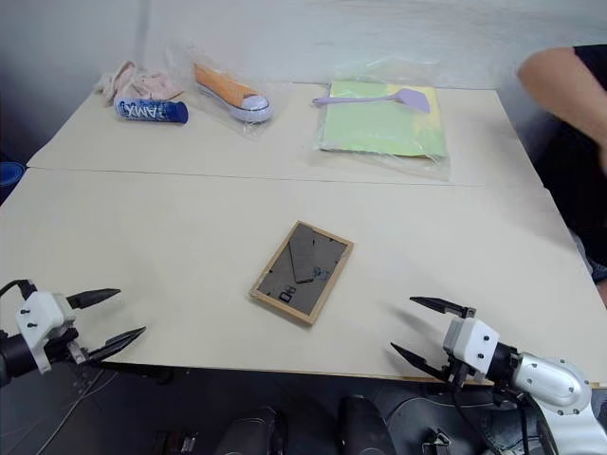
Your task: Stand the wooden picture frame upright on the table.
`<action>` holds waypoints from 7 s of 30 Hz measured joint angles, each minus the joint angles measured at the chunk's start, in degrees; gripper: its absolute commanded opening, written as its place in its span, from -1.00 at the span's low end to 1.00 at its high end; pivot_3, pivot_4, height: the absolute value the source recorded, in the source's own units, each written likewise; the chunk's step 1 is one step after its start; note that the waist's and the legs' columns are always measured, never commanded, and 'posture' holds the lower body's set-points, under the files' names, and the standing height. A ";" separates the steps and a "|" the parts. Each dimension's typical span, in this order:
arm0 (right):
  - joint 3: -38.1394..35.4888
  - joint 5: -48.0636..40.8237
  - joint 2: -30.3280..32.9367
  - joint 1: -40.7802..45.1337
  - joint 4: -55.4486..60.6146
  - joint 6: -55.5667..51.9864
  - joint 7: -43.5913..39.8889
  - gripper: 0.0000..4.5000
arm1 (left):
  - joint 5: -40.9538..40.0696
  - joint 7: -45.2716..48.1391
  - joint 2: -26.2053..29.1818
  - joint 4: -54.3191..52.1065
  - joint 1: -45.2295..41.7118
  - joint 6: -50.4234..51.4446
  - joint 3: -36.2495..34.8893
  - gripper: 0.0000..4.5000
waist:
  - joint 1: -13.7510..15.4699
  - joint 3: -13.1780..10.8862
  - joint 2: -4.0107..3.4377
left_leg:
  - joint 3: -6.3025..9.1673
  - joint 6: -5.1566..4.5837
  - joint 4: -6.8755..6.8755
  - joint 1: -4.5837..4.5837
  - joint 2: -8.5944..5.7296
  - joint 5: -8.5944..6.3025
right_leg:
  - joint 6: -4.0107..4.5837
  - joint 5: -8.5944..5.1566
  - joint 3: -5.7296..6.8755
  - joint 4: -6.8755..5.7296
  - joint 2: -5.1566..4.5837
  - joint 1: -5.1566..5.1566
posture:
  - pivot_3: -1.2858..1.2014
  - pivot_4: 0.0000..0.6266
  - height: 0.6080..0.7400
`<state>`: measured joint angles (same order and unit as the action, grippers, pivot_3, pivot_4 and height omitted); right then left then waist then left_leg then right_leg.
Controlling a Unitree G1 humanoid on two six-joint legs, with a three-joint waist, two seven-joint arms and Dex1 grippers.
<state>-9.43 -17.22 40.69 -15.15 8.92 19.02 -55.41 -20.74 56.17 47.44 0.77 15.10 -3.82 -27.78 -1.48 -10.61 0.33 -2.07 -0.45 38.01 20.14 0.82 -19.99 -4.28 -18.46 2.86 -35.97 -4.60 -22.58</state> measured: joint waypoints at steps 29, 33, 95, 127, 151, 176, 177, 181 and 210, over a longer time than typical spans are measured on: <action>19.01 10.79 -9.53 22.10 4.29 -26.95 12.67 -1.00 | 12.76 -7.79 -15.49 5.38 -37.23 13.62 35.72 -0.78 | 1.34 0.09 -0.03 | -0.20 0.14 0.66 0.22 -0.04 0.11 | -0.08 0.07 0.05 -0.54 0.13 -0.20 | 0.03 -0.52 1.00; 18.77 11.38 -9.53 23.59 3.68 -27.86 12.75 -1.00 | 12.54 -7.79 -15.62 1.95 -35.00 15.37 35.56 -0.78 | 1.27 0.09 -0.03 | -0.18 0.13 0.63 0.22 -0.03 0.10 | -0.08 0.07 0.05 -0.62 0.13 -0.20 | 0.03 -0.52 1.00; 8.75 -13.56 -6.56 27.28 10.74 -45.52 2.04 0.25 | -27.63 -16.93 -17.21 -0.57 -42.21 68.32 24.57 -0.46 | 0.50 0.14 0.06 | 0.00 0.38 1.04 0.15 -0.01 0.10 | -0.10 0.03 0.01 -0.67 0.20 -0.06 | 0.03 -0.52 1.00; 16.48 -11.62 -10.53 38.21 7.78 -39.39 -5.41 0.98 | -29.42 -10.23 -18.56 -3.63 -40.72 69.99 22.97 -0.46 | 1.25 0.13 0.07 | 0.07 0.01 1.01 0.54 -0.05 -0.10 | -0.16 0.05 0.09 -0.55 0.11 -0.24 | 0.03 -0.52 1.00; 17.03 32.91 -13.63 47.97 -28.26 37.31 11.59 0.81 | -82.67 -37.09 -4.82 20.74 -54.95 96.03 32.96 -0.46 | -0.31 0.07 0.17 | 0.07 0.21 1.11 0.42 -0.04 0.02 | -0.16 0.05 0.04 -0.79 0.14 -0.24 | 0.03 -0.52 1.00; 20.11 30.63 -11.51 46.54 -28.81 34.00 26.30 -0.43 | -77.54 -36.06 9.58 6.42 -43.14 77.88 17.06 0.72 | -0.74 0.01 0.08 | 0.07 0.28 1.02 0.37 -0.06 0.07 | -0.08 0.01 0.03 -0.71 0.15 -0.21 | 0.03 -0.52 1.00; 20.13 27.16 -11.34 45.73 -27.81 31.97 25.14 -0.43 | -72.56 -31.78 9.76 4.65 -41.47 74.13 15.73 0.72 | -0.56 0.00 0.05 | 0.06 0.28 1.02 0.38 -0.06 0.07 | -0.08 0.00 0.04 -0.62 0.16 -0.21 | 0.03 -0.52 1.00; 20.40 5.75 -11.13 39.81 -18.53 15.11 15.79 -0.43 | -48.01 -12.29 9.80 -3.49 -32.92 52.41 16.18 0.88 | 0.10 -0.02 0.02 | 0.09 0.27 0.96 0.41 -0.04 0.06 | -0.06 0.00 0.09 -0.45 0.14 -0.17 | 0.03 -0.52 1.00; 10.62 -14.15 -14.51 32.06 -15.96 -28.56 3.98 0.85 | -13.11 5.38 0.07 -4.74 -24.44 22.21 18.90 1.00 | -0.14 -0.08 -0.09 | 0.01 0.12 0.28 0.27 -0.01 0.01 | -0.06 0.00 0.03 -0.40 0.05 -0.25 | 0.03 -0.52 1.00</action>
<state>1.19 -31.38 26.18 16.90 -7.04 -9.54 -51.43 -33.85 61.55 47.51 -3.98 -9.34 18.39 -8.87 -1.61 -10.69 0.24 -2.06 -0.32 38.29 20.42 0.80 -19.98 -4.34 -18.46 2.89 -36.37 -4.55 -22.83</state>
